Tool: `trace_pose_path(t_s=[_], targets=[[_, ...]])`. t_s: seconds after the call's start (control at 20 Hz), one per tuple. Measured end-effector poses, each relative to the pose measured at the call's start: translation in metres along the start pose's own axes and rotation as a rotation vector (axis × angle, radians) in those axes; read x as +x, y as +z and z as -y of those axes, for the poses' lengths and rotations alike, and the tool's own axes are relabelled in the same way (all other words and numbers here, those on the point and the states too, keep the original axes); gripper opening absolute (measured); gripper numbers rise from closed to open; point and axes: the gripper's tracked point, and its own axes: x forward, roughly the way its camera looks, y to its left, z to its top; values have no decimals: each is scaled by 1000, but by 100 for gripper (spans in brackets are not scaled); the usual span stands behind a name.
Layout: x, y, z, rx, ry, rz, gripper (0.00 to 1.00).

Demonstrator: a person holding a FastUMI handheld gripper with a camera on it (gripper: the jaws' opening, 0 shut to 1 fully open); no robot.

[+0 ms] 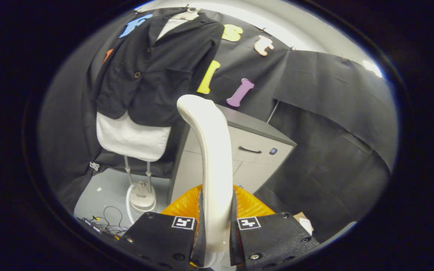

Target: Iron the clothes twice with a garment steamer, once on the left side and once on the right side.

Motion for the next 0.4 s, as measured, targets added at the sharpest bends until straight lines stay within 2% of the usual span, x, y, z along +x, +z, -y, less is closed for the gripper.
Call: trace_pose_path(t_s=[0.4], targets=[[-13,-6,118,102,-1,-17,28]])
